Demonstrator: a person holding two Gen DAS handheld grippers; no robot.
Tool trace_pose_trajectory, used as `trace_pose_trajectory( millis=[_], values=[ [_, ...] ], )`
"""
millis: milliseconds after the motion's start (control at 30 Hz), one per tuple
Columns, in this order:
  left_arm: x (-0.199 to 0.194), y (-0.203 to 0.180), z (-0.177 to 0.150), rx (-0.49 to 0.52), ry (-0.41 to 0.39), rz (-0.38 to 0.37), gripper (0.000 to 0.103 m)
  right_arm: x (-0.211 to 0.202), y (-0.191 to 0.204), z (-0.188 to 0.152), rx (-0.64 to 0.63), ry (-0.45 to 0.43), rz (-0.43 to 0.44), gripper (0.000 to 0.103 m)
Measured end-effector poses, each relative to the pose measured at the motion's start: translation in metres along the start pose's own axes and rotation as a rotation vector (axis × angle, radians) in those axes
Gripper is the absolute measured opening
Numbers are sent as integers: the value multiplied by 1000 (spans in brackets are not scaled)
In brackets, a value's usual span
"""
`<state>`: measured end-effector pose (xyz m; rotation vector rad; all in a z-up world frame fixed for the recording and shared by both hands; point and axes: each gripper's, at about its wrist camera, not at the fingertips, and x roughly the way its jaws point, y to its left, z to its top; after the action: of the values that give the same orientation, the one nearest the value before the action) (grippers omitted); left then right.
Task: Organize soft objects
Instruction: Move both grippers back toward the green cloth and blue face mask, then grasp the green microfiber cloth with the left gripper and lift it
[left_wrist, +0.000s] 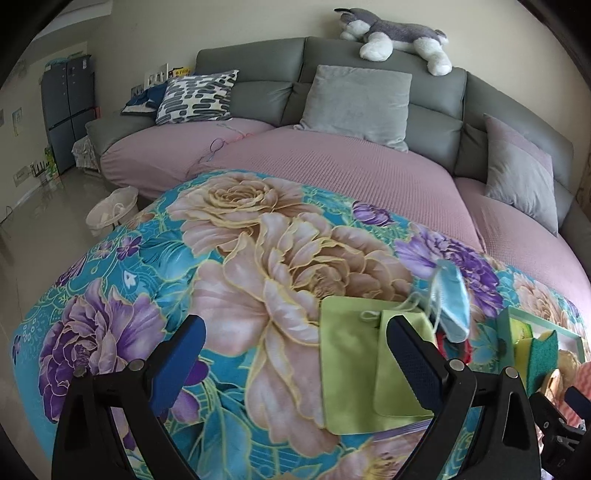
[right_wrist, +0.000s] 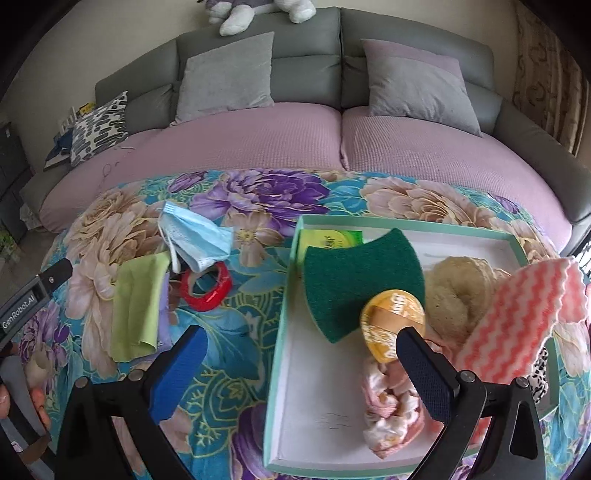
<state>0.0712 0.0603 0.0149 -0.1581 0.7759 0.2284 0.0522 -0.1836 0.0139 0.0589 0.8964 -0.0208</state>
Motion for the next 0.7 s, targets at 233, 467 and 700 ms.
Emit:
trace_pose_trajectory(
  millis=[233,467,700],
  values=[
    [20,36,-1,-40,30,66,99,18,39,0,-62,31,51,103],
    [40,40,-3,-83,100,-28,99,31,59,4,-72,27,68,103],
    [52,12,-4,-41,85,-54,98,40,51,17,-46,12,36,103]
  ],
)
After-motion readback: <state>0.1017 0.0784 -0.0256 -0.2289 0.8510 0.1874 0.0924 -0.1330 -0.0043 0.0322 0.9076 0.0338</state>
